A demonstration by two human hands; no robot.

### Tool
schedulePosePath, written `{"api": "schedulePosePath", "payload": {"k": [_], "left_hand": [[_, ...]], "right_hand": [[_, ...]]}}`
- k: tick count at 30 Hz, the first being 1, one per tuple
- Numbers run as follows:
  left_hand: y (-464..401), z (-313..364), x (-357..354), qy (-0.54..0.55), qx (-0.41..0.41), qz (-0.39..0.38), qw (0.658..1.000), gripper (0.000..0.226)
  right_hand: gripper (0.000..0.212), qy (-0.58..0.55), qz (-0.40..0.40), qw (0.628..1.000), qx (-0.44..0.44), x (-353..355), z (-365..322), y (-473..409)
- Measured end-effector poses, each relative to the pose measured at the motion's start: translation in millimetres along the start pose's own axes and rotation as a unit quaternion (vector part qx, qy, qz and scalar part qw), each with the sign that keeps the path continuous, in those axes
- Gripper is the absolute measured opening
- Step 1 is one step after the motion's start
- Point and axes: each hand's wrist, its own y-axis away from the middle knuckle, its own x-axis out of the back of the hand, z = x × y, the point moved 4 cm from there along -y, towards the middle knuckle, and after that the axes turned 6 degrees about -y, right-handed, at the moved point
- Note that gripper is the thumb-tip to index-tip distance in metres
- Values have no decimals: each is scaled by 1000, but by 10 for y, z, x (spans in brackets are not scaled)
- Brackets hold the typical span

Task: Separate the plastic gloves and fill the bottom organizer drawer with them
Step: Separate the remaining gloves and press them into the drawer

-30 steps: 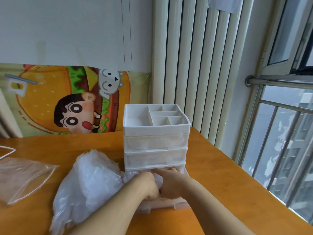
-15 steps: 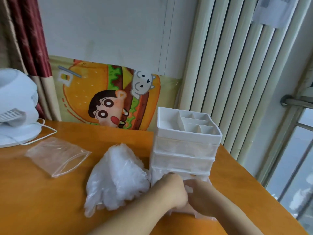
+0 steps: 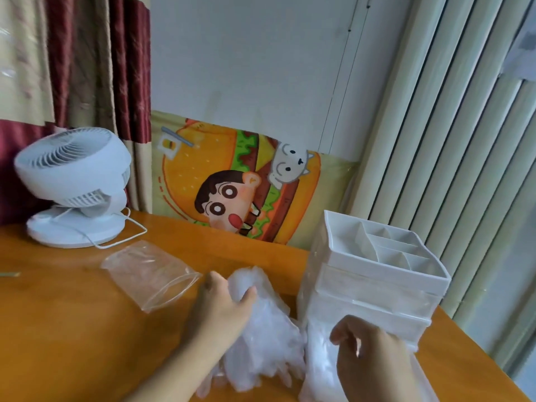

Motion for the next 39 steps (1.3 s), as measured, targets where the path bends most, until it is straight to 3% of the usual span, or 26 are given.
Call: {"api": "schedulePosePath", "payload": {"k": [1, 5, 10, 14, 17, 23, 26, 30, 34, 37, 39], "left_hand": [[-30, -110, -86, 19, 34, -34, 999, 35], [-52, -405, -276, 77, 27, -22, 996, 18], [-54, -384, -302, 141, 23, -48, 989, 17], [-59, -438, -246, 166, 39, -55, 984, 20], [-60, -378, -204, 164, 29, -69, 984, 29], [-114, -432, -292, 138, -25, -40, 989, 26], [-97, -400, -203, 184, -35, -61, 980, 30], [-54, -332, 55, 269, -34, -60, 961, 29], [-56, -369, 266, 365, 10, -58, 929, 24], [-117, -377, 382, 461, 76, -59, 882, 12], [-165, -387, 437, 532, 108, -108, 833, 24]], "right_hand": [[50, -16, 5, 1000, 19, -111, -77, 37], [47, -83, -48, 995, 37, -611, -384, 98], [60, -59, -108, 985, 119, -1048, -675, 248], [62, -21, -207, 973, 100, -1254, -656, 337], [57, -16, -184, 974, 130, -1315, -578, 386], [51, -31, -146, 977, 150, -1240, -595, 361], [63, -100, -135, 982, 90, -1137, -560, 349], [52, -193, -139, 970, 40, -970, -552, 333], [57, -183, -180, 966, 14, -980, -533, 349], [56, -176, -184, 967, 10, -974, -564, 339], [49, -176, -174, 969, -8, -922, -601, 333]]}}
